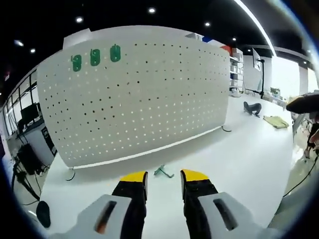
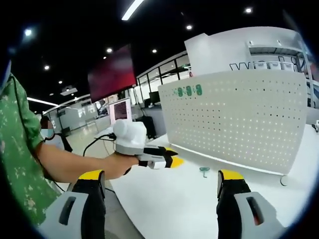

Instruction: Insert the hook assembly into the mounting plate slot until the hook locks in place.

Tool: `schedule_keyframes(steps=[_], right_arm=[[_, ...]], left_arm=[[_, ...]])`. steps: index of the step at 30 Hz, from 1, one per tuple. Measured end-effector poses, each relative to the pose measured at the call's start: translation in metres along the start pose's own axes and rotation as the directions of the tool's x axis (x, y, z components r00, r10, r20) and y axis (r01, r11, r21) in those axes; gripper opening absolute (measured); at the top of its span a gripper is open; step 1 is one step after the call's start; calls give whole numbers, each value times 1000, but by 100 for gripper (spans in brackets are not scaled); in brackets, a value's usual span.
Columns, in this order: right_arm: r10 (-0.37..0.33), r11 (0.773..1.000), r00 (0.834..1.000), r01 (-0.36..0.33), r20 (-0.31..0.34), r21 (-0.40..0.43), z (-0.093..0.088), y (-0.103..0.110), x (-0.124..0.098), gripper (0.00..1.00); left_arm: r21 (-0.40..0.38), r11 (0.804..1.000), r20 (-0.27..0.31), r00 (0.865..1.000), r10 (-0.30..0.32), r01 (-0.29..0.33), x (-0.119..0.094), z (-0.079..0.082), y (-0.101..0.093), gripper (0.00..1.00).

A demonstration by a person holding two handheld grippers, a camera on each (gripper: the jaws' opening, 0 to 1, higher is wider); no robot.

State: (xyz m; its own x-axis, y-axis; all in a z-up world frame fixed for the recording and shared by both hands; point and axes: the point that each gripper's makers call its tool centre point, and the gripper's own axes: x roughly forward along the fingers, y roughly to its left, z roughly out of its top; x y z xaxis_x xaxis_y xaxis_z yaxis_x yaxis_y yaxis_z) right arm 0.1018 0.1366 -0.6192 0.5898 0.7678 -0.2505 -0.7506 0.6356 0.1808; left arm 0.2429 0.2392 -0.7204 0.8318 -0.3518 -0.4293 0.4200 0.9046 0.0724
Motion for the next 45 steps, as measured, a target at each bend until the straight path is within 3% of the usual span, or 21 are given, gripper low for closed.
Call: schedule_keyframes(steps=[8,21,32,45], right_arm=[[-38,999,999,38,1,22,-3,-5,5,95],[-101,993,995,102,-17,59,-8,-19,17,95],[-142,987,989,144,-39,72,-10,-34,22,95],[-165,981,984,171,-63,88,-15,-47,28,95]], left_arm=[[103,992,-19,997,-72,73,24,0,7,25],[206,960,-109,979,-171,190,76,-21,11,21],[217,949,-158,967,-199,231,111,-38,14,19],[214,942,-203,955,-218,260,134,-56,12,16]])
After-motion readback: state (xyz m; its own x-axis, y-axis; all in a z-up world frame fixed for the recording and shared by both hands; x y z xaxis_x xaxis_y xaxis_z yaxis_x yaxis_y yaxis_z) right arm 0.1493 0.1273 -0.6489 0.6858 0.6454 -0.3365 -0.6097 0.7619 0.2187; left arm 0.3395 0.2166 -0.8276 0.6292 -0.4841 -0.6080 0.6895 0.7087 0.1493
